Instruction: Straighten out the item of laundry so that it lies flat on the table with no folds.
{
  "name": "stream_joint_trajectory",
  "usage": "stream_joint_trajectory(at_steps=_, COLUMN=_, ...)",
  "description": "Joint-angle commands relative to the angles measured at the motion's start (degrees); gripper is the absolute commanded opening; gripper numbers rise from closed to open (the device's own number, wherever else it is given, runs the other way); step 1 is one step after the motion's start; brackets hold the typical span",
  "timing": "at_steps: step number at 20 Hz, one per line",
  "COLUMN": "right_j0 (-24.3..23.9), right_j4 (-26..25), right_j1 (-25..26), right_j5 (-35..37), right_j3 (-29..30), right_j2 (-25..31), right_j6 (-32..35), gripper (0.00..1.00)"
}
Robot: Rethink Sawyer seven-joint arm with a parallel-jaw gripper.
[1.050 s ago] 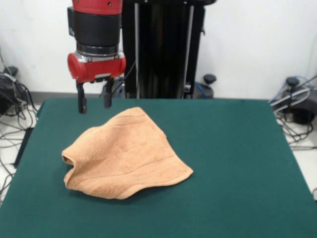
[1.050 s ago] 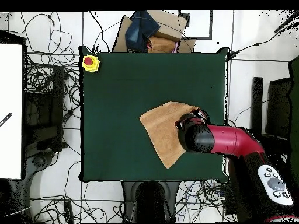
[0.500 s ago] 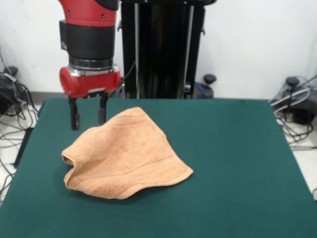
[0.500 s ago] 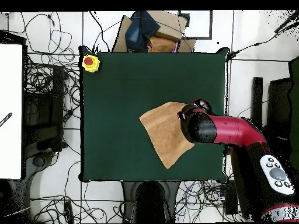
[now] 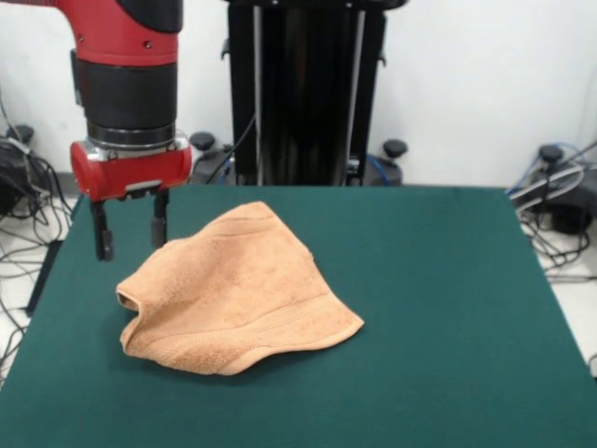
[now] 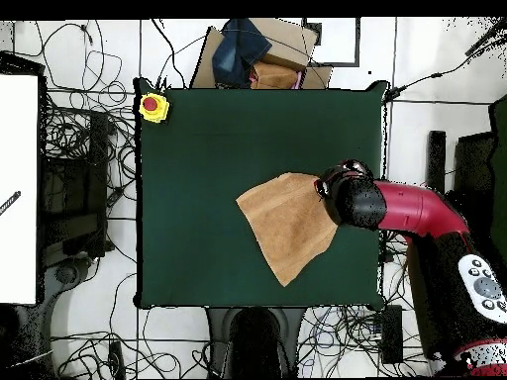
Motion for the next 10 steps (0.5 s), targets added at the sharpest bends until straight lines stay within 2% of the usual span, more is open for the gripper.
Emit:
stream_joint_trajectory(at_steps=1, right_j0=1.39, right_j4=-2.94, right_j1=3.74, right_j5=9.20, right_j3=-5.47, right_j2=3.03, right_j6=-7.17, gripper=1.00)
stream_joint_trajectory(at_steps=10, right_j0=-1.41, right_j4=-1.12, right_j1=7.43, right_j5=12.78, right_j3=-5.33, right_j2=4.92, right_j6=-7.70, gripper=1.00)
